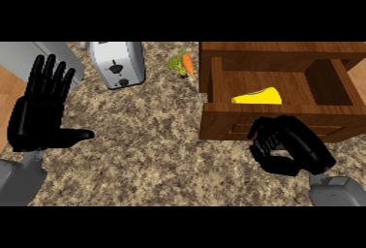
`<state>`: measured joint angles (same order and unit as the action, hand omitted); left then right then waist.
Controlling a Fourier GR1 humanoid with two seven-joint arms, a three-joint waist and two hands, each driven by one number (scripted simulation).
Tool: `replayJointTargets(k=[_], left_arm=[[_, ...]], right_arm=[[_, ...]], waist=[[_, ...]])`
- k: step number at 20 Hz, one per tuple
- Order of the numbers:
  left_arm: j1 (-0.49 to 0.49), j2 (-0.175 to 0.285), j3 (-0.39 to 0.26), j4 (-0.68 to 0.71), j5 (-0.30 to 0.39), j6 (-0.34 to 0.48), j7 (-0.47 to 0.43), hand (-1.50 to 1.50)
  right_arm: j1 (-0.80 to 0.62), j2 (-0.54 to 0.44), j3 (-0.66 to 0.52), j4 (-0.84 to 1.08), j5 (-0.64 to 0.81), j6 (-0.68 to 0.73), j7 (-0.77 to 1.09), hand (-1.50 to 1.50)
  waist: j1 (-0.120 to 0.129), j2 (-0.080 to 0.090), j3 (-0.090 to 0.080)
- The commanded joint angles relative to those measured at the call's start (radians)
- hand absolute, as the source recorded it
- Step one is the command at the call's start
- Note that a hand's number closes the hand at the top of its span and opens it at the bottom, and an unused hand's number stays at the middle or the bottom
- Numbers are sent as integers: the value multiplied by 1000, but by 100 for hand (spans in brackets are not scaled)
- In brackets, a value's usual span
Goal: Pick up the cup, place it into the drawer and close the drawer
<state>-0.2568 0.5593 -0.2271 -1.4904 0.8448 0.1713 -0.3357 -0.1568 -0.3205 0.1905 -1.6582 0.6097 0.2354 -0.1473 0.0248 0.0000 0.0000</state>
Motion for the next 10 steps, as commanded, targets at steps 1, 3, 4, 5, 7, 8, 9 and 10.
replayJointTargets(k=[1,3,4,5,7,8,9,10], left_arm=[[88,3,64,82,13,-150,-80,-150],[94,-6,66,-36,-17,-61,10,-150],[134,-21,70,-25,-24,-97,-30,-150],[141,0,77,15,-6,-151,-51,-150],[143,20,122,53,16,-215,-40,-150],[166,42,141,-26,8,-177,2,-150],[122,-6,123,-12,-10,-156,9,-150],[133,-11,149,32,-15,-193,-38,-150]], right_arm=[[-43,64,44,187,108,-110,-61,-150],[-50,72,47,237,138,-111,-67,-150],[-77,35,33,209,135,-49,-32,-150],[-170,94,48,368,184,-122,-33,-150],[-182,108,69,432,220,-142,-59,-150],[-204,108,41,481,211,-144,-79,-150],[-232,92,20,555,215,-156,-137,-150],[-287,117,12,610,216,-146,-113,-150]], waist=[[-10,4,0],[-15,1,0],[-16,0,0],[0,5,0],[-6,4,0],[-7,2,0],[-12,3,0],[-10,3,0]])
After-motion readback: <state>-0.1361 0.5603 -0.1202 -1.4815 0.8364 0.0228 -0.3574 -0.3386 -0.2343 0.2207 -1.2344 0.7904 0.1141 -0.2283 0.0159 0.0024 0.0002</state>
